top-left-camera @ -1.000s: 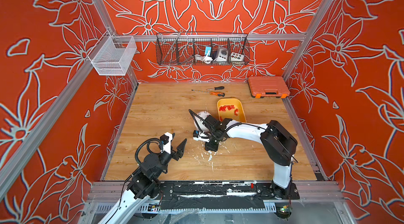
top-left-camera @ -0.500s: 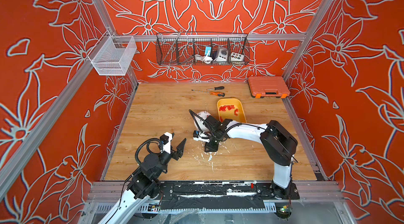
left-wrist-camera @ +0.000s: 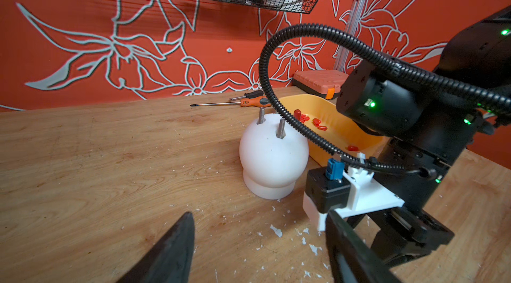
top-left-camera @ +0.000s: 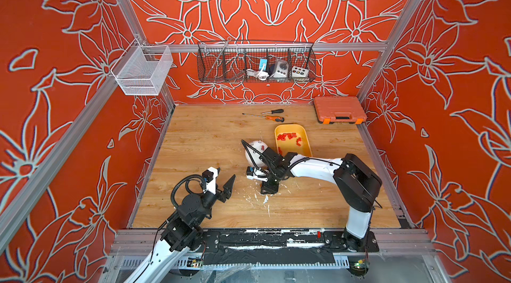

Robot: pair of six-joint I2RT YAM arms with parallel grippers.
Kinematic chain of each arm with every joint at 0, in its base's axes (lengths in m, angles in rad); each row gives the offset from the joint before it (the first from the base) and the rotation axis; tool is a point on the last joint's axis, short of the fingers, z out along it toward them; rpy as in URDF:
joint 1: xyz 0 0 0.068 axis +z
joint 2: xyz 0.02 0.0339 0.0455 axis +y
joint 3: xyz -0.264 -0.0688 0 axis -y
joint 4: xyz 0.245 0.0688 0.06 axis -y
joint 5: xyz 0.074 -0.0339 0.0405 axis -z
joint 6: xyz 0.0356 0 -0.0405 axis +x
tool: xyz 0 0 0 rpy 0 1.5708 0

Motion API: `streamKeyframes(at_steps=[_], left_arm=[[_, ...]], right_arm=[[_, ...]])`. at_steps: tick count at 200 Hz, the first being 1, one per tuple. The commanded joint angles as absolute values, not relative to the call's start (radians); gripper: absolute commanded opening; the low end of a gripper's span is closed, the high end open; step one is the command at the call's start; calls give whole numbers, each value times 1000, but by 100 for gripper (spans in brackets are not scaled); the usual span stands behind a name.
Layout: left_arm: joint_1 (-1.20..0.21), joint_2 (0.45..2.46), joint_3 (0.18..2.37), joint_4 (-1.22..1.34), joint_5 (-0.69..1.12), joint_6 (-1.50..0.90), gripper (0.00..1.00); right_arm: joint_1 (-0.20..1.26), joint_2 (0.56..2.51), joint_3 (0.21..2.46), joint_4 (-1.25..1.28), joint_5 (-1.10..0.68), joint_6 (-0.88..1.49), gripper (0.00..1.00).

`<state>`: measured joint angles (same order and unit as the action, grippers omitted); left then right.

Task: Cover the protruding screws with screw protection sleeves
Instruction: Place the screw protection sleeve at the center of the board.

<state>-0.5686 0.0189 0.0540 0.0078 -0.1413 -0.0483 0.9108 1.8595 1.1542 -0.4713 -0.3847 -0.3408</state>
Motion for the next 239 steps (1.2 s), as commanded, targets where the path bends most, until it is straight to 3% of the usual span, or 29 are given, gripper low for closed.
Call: streamKeyframes(at_steps=[1, 70, 152, 239], left_arm=[[-566, 20, 55, 31, -155, -40, 73], [-566, 21, 55, 31, -158, -41, 73], [-566, 21, 57, 32, -161, -40, 73], [-566, 23, 56, 38, -164, -40, 73]], right_arm=[[914, 1844, 1138, -486, -351, -374, 49], [913, 1841, 1123, -438, -325, -351, 49], [829, 1674, 1019, -336, -590, -291, 65], [825, 1763, 1040, -314, -416, -338, 54]])
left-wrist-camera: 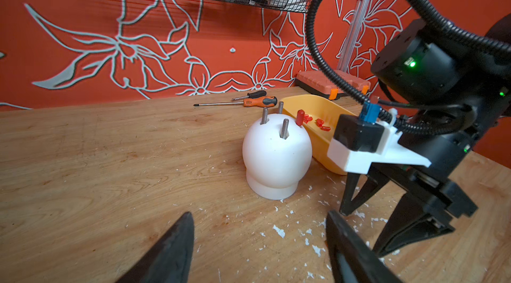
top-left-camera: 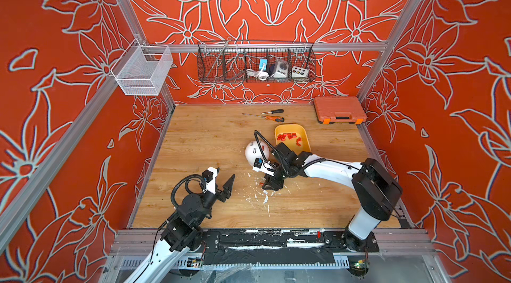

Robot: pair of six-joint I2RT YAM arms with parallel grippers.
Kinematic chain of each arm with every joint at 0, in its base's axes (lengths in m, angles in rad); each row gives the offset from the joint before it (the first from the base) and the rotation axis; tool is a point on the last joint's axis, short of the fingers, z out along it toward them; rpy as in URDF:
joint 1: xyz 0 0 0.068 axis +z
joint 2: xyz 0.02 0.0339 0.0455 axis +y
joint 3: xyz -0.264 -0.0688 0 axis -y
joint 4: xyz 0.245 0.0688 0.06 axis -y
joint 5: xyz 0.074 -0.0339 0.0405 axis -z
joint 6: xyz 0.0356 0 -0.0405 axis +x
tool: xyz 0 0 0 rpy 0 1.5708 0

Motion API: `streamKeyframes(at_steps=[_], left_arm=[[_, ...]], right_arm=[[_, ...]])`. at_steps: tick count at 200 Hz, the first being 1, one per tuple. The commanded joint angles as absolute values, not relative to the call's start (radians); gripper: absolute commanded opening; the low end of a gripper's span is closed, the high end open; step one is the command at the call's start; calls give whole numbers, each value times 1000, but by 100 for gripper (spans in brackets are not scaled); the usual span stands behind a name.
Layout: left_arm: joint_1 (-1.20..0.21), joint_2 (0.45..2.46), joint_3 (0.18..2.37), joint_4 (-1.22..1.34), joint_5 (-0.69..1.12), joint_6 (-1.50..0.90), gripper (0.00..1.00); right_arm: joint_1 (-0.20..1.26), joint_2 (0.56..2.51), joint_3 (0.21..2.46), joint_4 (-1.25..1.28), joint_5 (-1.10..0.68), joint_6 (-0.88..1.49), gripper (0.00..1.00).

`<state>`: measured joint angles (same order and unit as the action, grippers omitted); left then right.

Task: Cover the protruding screws with screw protection sleeves
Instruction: Place the screw protection sleeve at the center of the board, then pick up the screw protection sleeve from the center of the board.

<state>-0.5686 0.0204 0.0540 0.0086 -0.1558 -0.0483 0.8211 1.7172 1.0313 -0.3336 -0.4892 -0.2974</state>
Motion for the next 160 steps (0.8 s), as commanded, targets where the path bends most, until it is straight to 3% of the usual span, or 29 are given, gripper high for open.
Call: streamKeyframes(at_steps=[1, 101, 143, 160], left_arm=[[-566, 23, 56, 38, -164, -40, 73], [-565, 26, 54, 44, -166, -41, 73], [-565, 28, 52, 48, -169, -41, 73], [-565, 28, 52, 48, -169, -41, 73]], right_arm=[[825, 1764, 1041, -313, -414, -338, 54], [857, 1853, 1042, -243, -365, -372, 51], [864, 1856, 1032, -233, -374, -383, 43], [865, 1861, 1038, -243, -381, -387, 31]])
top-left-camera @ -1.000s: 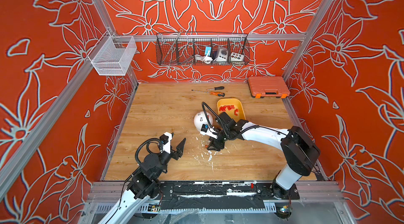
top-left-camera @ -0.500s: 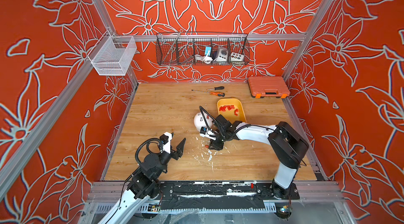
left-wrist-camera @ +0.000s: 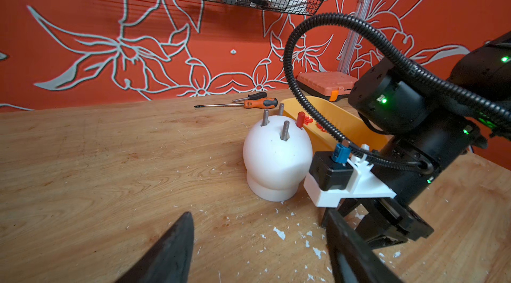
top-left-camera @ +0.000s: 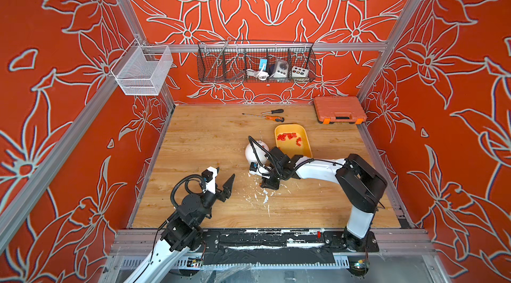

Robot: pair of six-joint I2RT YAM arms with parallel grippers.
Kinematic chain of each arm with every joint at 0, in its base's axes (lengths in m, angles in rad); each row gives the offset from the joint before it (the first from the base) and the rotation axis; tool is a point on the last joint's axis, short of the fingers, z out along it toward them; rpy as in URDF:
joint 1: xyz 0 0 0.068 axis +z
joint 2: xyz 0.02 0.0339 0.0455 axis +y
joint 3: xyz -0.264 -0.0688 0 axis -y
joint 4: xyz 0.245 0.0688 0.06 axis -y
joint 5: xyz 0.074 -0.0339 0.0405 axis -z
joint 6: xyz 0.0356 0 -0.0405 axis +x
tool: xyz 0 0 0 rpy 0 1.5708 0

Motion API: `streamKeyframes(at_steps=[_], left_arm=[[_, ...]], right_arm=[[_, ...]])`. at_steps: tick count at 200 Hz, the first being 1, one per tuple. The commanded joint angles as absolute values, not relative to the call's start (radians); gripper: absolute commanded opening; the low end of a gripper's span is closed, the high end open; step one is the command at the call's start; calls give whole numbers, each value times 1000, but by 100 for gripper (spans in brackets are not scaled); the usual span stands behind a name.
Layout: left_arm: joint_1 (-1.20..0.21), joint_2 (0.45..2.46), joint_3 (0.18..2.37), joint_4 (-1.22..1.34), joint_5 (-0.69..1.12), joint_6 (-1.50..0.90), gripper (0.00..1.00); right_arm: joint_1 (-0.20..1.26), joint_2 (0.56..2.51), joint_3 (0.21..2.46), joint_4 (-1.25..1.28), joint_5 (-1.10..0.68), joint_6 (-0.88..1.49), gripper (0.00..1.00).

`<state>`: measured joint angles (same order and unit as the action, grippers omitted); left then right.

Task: Cover the protruding screws with screw protection sleeves
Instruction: Pick up the screw protection sleeve from the center of the board.

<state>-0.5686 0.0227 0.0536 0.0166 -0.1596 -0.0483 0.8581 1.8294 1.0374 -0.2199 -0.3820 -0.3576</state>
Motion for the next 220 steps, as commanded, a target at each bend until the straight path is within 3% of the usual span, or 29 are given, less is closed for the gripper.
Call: streamKeyframes(at_steps=[1, 45, 62, 98, 144, 168, 220], left_arm=[[-565, 28, 52, 48, -169, -41, 73], [-565, 28, 51, 49, -170, -43, 73], [-565, 29, 51, 51, -169, -43, 73], [-565, 67, 71, 100, -102, -84, 74], [-564, 236, 114, 436, 219, -174, 74], [-563, 322, 208, 484, 420, -166, 68], [-569, 508, 318, 584, 805, -165, 64]], right_arm=[[865, 1862, 1038, -243, -382, -387, 31], [865, 1833, 1034, -257, -425, -388, 13], [865, 1802, 1035, -268, -455, -382, 0], [857, 1615, 992, -231, -587, -330, 0], [815, 1234, 833, -52, -935, -241, 0], [813, 1134, 848, -126, -978, -259, 0], [813, 990, 819, -131, -998, -242, 0]])
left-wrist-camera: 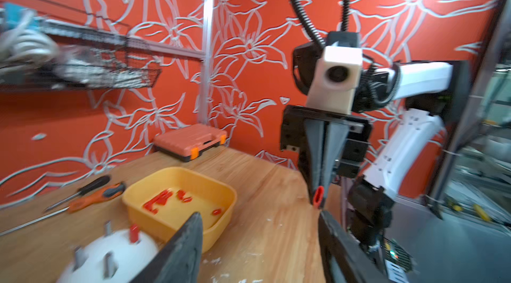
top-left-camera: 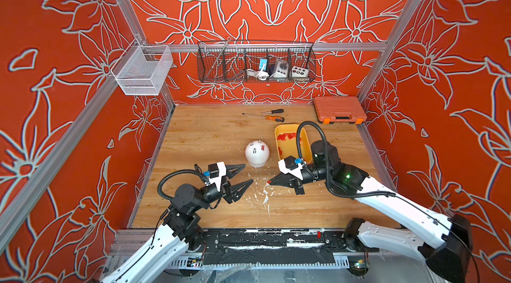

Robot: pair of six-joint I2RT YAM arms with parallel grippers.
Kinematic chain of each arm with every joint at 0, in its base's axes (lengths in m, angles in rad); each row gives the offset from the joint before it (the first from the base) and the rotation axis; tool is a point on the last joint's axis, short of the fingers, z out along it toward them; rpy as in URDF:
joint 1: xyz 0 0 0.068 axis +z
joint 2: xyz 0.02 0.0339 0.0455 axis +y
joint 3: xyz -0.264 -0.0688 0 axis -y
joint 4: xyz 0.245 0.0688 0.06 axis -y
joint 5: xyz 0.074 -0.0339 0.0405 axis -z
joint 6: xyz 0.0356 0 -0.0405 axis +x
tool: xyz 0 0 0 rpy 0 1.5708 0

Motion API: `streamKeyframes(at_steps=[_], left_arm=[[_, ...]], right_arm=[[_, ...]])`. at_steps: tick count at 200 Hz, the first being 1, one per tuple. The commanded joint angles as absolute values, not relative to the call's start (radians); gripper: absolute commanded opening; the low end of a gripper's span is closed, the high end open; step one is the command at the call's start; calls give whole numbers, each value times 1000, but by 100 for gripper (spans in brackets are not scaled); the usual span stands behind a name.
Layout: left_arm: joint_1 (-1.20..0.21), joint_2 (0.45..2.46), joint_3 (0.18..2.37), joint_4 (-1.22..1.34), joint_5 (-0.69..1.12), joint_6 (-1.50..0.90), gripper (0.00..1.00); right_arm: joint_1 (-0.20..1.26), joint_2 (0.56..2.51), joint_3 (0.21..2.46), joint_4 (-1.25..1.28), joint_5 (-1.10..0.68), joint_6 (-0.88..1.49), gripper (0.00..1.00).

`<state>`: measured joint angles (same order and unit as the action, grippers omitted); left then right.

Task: Cover the protruding screws with screw protection sleeves
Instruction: Pick up the screw protection sleeve from the center of the board.

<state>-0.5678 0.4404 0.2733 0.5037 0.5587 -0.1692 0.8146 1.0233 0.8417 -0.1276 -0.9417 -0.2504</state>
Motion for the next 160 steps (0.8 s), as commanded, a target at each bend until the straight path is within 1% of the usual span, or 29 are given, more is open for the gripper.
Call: streamKeyframes(at_steps=[1, 26, 68, 88, 108, 128, 160], left_arm=[[-570, 512, 319, 586, 807, -164, 64], [-588, 588, 365, 561, 879, -131, 65], [-643, 670, 433, 452, 893, -38, 66], [-657, 689, 443, 439, 895, -18, 66], [-663, 702, 451, 412, 890, -1, 62], [-665, 717, 453, 404, 886, 6, 56], [-665, 742, 462, 379, 857, 18, 53]], right_arm=[[813, 990, 819, -131, -997, -243, 0], [815, 991, 823, -137, -1012, -247, 0], [817, 1019, 829, -141, -1003, -248, 0], [819, 1054, 852, -163, -1000, -257, 0], [821, 1075, 865, -166, -1003, -256, 0], [823, 1077, 869, -169, -990, -257, 0], [825, 1068, 867, -161, -998, -253, 0]])
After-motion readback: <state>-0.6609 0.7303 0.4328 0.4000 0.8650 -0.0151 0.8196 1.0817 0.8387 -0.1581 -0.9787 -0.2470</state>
